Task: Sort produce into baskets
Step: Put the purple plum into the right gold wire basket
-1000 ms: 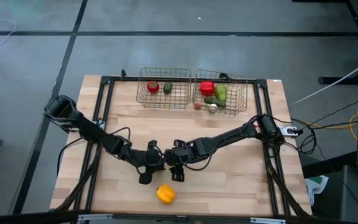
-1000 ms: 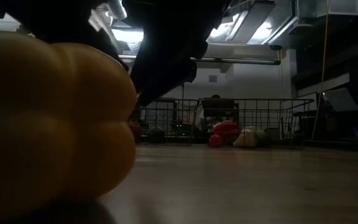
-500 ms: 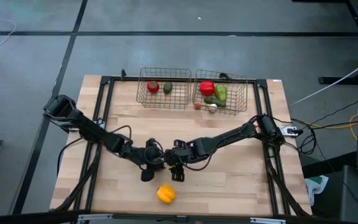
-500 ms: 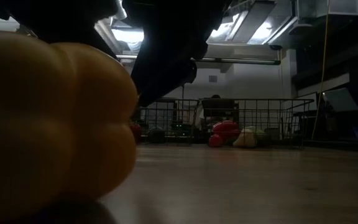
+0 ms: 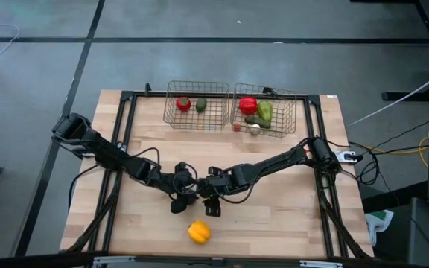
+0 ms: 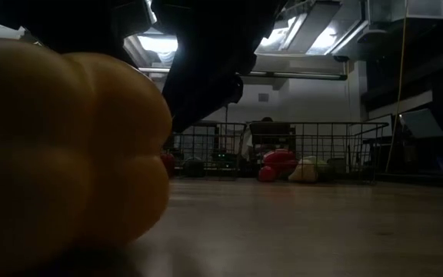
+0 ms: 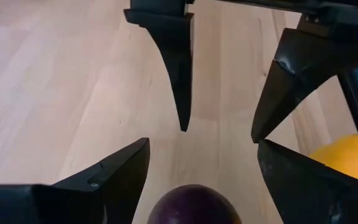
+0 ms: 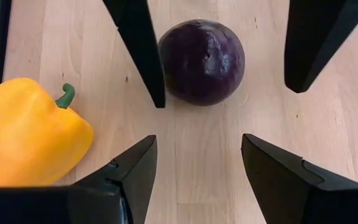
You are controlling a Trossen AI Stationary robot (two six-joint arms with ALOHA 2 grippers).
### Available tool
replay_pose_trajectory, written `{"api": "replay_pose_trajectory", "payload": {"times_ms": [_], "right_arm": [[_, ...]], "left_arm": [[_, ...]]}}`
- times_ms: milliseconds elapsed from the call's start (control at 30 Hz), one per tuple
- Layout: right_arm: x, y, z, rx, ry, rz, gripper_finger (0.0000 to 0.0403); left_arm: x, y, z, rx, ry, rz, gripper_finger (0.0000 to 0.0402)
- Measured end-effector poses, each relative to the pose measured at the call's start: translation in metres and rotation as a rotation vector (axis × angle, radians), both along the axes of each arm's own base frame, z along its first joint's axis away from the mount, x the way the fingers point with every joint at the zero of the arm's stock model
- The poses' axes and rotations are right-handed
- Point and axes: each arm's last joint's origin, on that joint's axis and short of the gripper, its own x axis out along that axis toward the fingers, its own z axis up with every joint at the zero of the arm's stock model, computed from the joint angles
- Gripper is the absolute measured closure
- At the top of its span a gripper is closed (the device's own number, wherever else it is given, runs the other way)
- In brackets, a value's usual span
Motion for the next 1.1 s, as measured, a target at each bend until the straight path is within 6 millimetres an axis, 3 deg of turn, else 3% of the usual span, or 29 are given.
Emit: {"api": "replay_pose_trajectory", "payload": {"times_ms": [533, 800, 967, 1100], "right_arm": [[0.0002, 0.0001, 0.0002, 0.001, -0.003, 0.000, 0.0168], [0.0002, 0.0001, 0.0000, 0.000, -0.002, 0.000, 0.0168], [0.0003, 0.0001, -0.0001, 0.001, -0.003, 0.000, 0.0168], [0.0004, 0.0001, -0.0001, 0.001, -0.004, 0.000, 0.0168]], "left_arm": [[-0.0008, 0.0004, -0.0011, 0.063, 0.011, -0.045, 0.0107], [-0.0061, 0.0022, -0.0072, 0.055, 0.096, -0.019, 0.0107], [-0.0061, -0.0019, -0.0062, 0.004, 0.112, -0.173, 0.0107], [-0.0078, -0.0005, -0.0029, -0.016, 0.116, -0.192, 0.0107]]}}
